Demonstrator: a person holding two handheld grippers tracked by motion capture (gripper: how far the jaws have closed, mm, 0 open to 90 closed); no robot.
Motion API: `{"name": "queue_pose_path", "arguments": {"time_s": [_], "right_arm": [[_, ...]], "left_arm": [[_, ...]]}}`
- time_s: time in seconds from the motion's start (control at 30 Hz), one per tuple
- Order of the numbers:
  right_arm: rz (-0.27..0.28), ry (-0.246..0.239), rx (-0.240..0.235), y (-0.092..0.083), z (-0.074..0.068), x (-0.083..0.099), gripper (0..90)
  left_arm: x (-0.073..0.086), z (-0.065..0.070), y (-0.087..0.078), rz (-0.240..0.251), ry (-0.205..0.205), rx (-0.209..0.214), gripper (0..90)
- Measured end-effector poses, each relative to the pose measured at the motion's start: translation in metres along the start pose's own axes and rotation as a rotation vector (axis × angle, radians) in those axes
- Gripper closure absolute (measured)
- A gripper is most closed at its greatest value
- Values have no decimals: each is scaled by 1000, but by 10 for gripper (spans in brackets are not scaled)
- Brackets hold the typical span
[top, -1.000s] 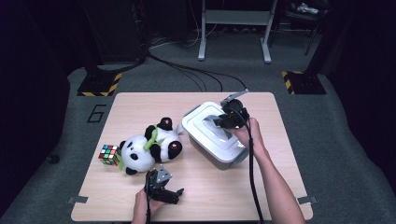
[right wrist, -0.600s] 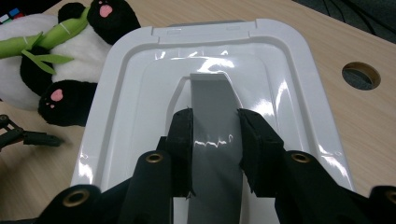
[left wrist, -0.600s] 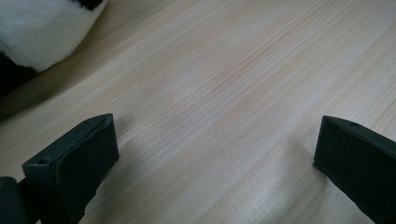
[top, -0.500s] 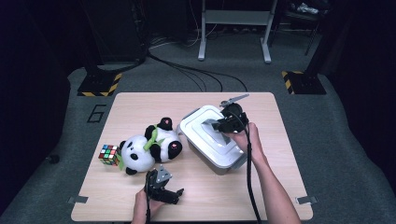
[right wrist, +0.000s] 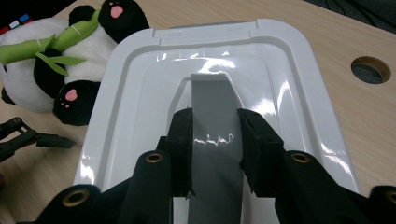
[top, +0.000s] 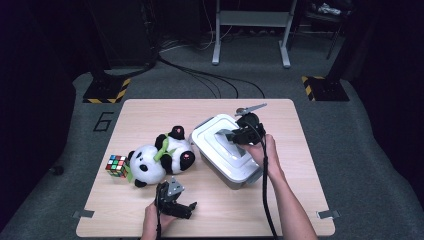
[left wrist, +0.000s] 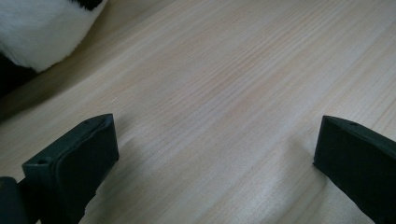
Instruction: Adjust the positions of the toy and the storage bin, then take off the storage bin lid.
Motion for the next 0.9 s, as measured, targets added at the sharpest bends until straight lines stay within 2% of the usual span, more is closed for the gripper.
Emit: {"name": "queue_pose_path", "arguments": {"time_s": [0.6,0.9], "right_arm": [[11,-51,36,0,-5,-1,666],[42,-69,43,-11,-5,-8,666]], "left_arm": [[0,0,0,-1,1,-2,0],[0,0,0,1,-4,2,0]]}}
Point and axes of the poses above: each handheld gripper's, and its own axes: y roughly forward along the jaws, x roughly out of its underside, z roughly to its right, the point moved 1 cm from there along y, roughly forward along the jaws, and after that the axes turned 9 degrees about z, right-handed, at the moved point
